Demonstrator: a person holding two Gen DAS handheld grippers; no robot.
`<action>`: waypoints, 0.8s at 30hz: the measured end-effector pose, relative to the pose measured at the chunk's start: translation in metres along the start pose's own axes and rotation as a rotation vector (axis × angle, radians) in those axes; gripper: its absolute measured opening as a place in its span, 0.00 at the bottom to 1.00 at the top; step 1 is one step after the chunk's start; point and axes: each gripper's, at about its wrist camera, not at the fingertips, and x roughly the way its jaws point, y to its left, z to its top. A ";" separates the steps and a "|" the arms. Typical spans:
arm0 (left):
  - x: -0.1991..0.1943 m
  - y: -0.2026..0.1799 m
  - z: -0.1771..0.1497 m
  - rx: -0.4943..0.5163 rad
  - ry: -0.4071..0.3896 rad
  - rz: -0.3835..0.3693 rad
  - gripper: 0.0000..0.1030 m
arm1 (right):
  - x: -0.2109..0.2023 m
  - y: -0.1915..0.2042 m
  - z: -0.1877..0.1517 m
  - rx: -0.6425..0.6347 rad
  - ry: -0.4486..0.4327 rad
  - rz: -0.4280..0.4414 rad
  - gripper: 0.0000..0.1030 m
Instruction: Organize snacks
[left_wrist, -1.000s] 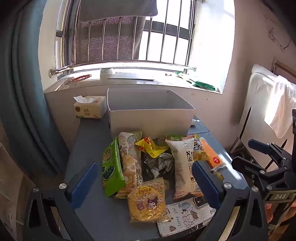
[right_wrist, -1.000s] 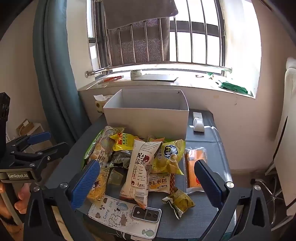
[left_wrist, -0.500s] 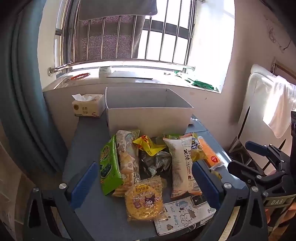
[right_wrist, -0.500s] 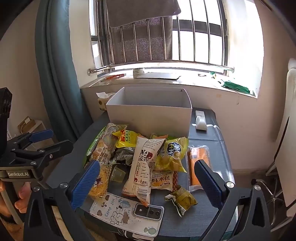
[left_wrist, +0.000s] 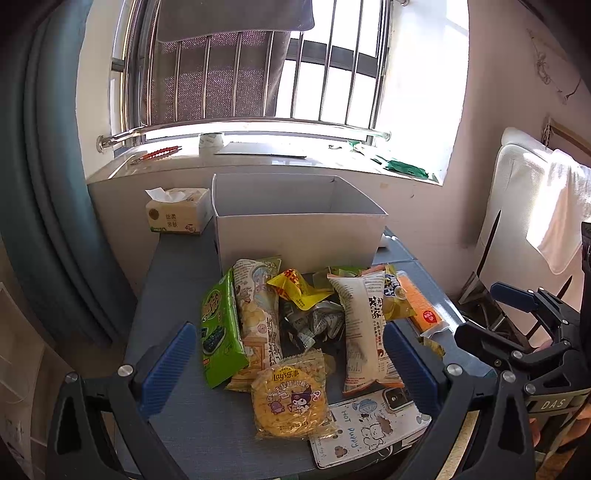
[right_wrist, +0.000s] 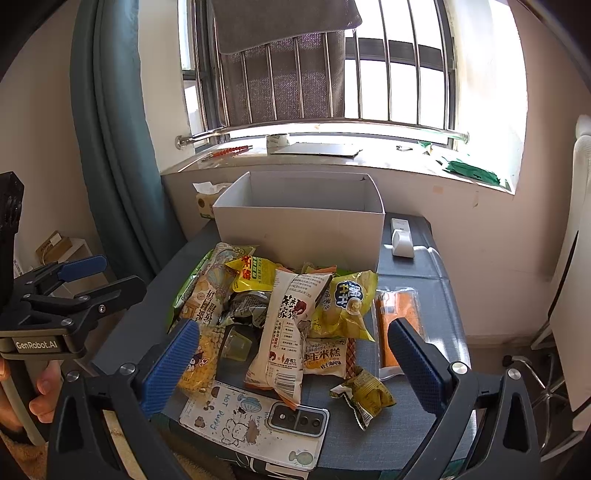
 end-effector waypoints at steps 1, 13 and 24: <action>0.000 0.000 0.000 0.000 0.000 0.000 1.00 | 0.000 0.000 0.000 0.001 0.000 0.001 1.00; 0.002 0.000 -0.001 -0.001 0.002 0.008 1.00 | 0.001 0.001 -0.001 0.004 0.006 0.003 1.00; 0.001 0.001 -0.001 0.000 0.001 0.013 1.00 | 0.002 0.001 -0.002 0.003 0.007 0.005 1.00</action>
